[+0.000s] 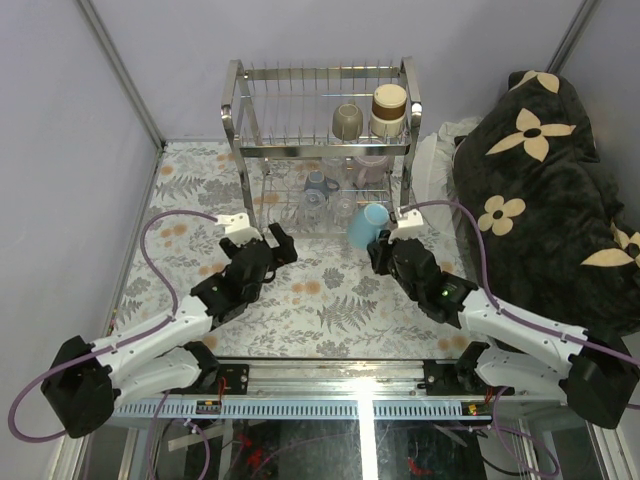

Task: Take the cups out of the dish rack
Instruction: Unload the cup from the dish rack, then place the cup at the corner of the board.

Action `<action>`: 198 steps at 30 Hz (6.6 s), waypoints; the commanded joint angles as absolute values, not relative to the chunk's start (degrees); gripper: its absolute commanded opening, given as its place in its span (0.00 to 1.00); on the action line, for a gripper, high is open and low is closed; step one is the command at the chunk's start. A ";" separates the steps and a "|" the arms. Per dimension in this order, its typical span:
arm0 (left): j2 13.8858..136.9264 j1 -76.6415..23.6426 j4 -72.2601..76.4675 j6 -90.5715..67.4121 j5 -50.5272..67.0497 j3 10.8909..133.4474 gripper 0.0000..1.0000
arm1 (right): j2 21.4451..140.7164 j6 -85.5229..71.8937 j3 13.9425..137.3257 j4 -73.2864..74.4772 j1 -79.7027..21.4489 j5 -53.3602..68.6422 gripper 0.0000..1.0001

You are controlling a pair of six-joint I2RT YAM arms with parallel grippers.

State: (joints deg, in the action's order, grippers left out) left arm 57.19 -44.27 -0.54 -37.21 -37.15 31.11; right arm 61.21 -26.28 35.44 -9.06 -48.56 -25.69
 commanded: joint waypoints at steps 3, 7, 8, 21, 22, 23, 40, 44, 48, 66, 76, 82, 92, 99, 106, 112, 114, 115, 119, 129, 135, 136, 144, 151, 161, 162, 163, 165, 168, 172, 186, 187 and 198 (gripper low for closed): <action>51.69 -44.57 5.27 -43.06 -33.00 26.97 1.00 | 53.33 -30.65 30.60 -22.26 -49.08 -16.00 0.00; 48.75 -44.63 6.88 -43.96 -25.58 26.40 1.00 | 50.65 -32.12 26.98 -27.70 -49.04 -10.45 0.00; 48.12 -44.59 7.84 -44.36 -23.70 25.99 1.00 | 50.02 -32.65 25.84 -29.56 -49.10 -9.27 0.00; 43.76 -44.30 32.81 -52.73 -5.45 14.42 0.99 | 47.72 -41.21 17.45 -50.69 -49.04 3.10 0.00; 43.91 -44.26 36.47 -53.24 -4.08 13.40 0.98 | 47.97 -41.98 17.14 -52.04 -49.03 3.76 0.00; 44.13 -44.24 39.03 -53.85 -2.74 12.53 0.97 | 48.21 -42.63 16.88 -53.46 -49.07 4.35 0.00; 50.70 -44.21 59.35 -60.02 3.87 10.02 0.79 | 58.14 -49.25 14.55 -70.13 -49.99 8.04 0.00; 53.02 -44.21 60.94 -61.62 3.26 10.44 0.66 | 58.42 -48.66 14.66 -70.29 -50.49 7.42 0.00; 54.71 -44.23 62.91 -63.01 2.72 10.48 0.65 | 58.10 -47.95 15.15 -69.30 -50.79 7.29 0.00; 57.49 -44.24 64.56 -64.73 1.78 12.79 0.35 | 58.67 -45.97 15.29 -68.16 -51.67 6.42 0.00; 57.92 -44.26 63.66 -65.33 2.74 13.79 0.00 | 58.93 -45.42 14.90 -68.50 -51.84 6.11 0.00; 54.35 -44.23 59.37 -63.43 1.62 14.41 0.00 | 57.81 -44.97 14.33 -68.09 -51.81 5.64 0.08; 44.70 -43.76 46.37 -57.84 -2.90 15.77 0.00 | 52.52 -43.36 12.86 -62.96 -51.77 2.73 0.53; 35.69 -43.43 23.88 -54.23 -10.59 20.13 0.00 | 49.48 -41.59 14.12 -53.83 -51.83 0.47 0.56; 27.25 -43.36 -11.04 -53.88 -29.68 31.83 0.00 | 44.99 -38.59 17.50 -39.15 -51.80 -1.93 0.57; 29.71 -43.43 -30.79 -56.75 -43.23 42.38 0.00 | 40.11 -35.29 20.33 -26.16 -51.80 -3.89 0.57; 32.49 -43.39 -36.26 -56.16 -46.82 46.78 0.00 | 38.93 -33.90 21.08 -22.52 -51.79 -4.53 0.58; 34.37 -43.37 -39.22 -56.34 -48.57 49.26 0.00 | 38.33 -33.51 21.31 -20.99 -51.83 -4.96 0.58; 39.41 -43.36 -47.35 -56.60 -53.95 57.10 0.00 | 36.27 -31.98 21.22 -18.06 -51.80 -5.26 0.59; 52.77 -26.32 -42.89 -43.39 -41.42 66.44 0.00 | 29.62 -29.80 19.87 -13.36 -51.85 -6.94 0.59; 60.07 -6.98 -36.85 -39.96 -22.91 66.74 0.00 | 27.52 -29.79 19.26 -12.51 -51.84 -7.43 0.59; 61.79 -5.35 -36.02 -39.65 -21.02 67.06 0.00 | 27.43 -29.89 19.17 -12.63 -51.82 -7.47 0.59; 75.44 4.94 -32.91 -39.15 -14.48 71.18 0.00 | 28.03 -30.35 18.90 -12.63 -51.78 -7.52 0.59; 87.28 8.60 -33.26 -37.73 -18.10 80.75 0.00 | 29.55 -30.70 18.61 -13.24 -51.83 -7.84 0.59; 102.10 10.71 -30.67 -36.71 -15.62 89.22 0.00 | 31.76 -30.94 18.55 -13.98 -51.81 -7.65 0.59; 103.92 10.72 -31.72 -36.14 -16.51 91.34 0.00 | 31.62 -31.05 18.36 -13.90 -51.85 -7.77 0.59; 105.70 10.70 -32.29 -35.37 -17.02 93.45 0.00 | 31.45 -31.15 18.10 -14.08 -51.80 -7.94 0.59; 108.67 10.74 -33.25 -34.36 -18.00 97.73 0.00 | 31.39 -31.43 17.54 -14.86 -51.81 -8.12 0.59; 112.09 11.10 -33.07 -33.02 -18.41 101.01 0.00 | 32.26 -31.57 17.27 -15.76 -51.82 -7.79 0.59; 116.10 11.79 -32.91 -32.12 -18.02 104.82 0.00 | 33.72 -31.79 17.40 -16.49 -51.83 -7.01 0.59; 126.22 12.37 -33.79 -29.81 -15.95 113.23 0.00 | 35.21 -31.90 17.23 -17.11 -51.85 -7.48 0.59; 126.61 12.46 -33.75 -29.79 -15.77 113.26 0.00 | 35.37 -31.84 17.20 -17.18 -51.80 -7.55 0.59; 127.87 12.93 -32.80 -30.15 -13.72 113.94 0.24 | 37.19 -31.92 17.23 -18.08 -51.83 -7.67 0.59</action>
State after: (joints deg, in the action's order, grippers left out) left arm 127.37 12.27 -35.53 -31.09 -14.57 111.46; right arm 36.82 -31.53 16.97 -14.09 -51.75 -6.59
